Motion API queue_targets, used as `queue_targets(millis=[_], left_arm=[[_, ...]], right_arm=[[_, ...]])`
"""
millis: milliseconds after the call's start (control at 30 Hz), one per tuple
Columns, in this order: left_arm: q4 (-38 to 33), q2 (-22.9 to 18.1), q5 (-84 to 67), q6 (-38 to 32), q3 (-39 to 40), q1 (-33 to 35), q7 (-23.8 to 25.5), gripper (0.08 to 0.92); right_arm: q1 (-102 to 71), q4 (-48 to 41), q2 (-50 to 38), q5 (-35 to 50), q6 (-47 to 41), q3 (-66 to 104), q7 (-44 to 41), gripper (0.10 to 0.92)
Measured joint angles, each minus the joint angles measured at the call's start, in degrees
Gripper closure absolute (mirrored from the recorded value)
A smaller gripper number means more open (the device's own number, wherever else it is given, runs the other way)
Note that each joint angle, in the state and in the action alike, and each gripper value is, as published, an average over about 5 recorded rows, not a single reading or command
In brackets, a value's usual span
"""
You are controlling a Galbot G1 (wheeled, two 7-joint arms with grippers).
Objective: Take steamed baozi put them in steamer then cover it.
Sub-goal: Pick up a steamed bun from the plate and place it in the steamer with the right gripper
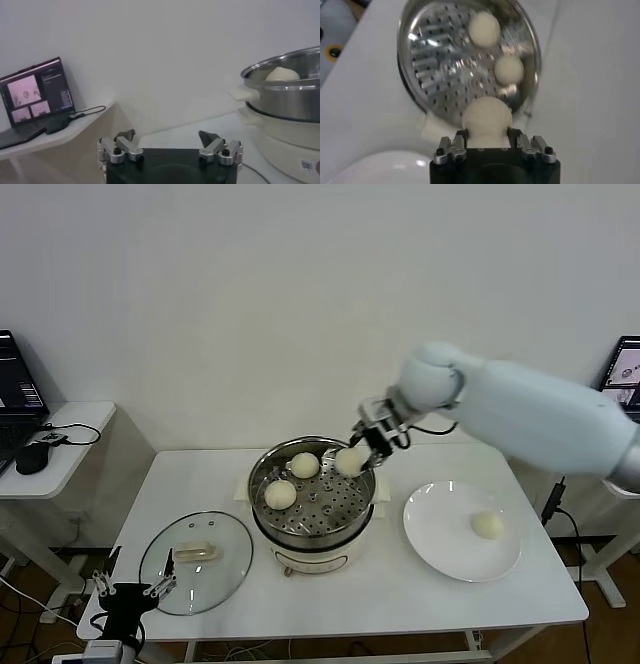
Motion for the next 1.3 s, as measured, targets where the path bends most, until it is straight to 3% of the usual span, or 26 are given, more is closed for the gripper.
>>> queue_targets(millis=[433,933,1167,1300], left_arm=[[0.2,-0.6,-0.6,0.0,-0.5,-0.6,0.0,0.177],[0.7,-0.7,-1.0,-0.2,-0.5,-0.7,-0.1,0.177],[0.6,-0.7,-0.9,-0.2,-0.5,-0.7,-0.1,0.177],[0.4,-0.6,-0.9,-0.2,-0.6,-0.7,-0.1,0.177]], right_arm=[[-1.8,-4.0,10.6,-5.1,9.2,-4.9,-1.1,0.430],[-2.1,-4.5,12.8,-9.0,14.4,-6.9,-3.1,0.397],[-1.4,-3.8,12.2,-8.7,14.8,-6.4,-3.5,0.243],[-0.3,-3.0,10.9,-8.0,14.4,-5.4,-4.1,0.206]])
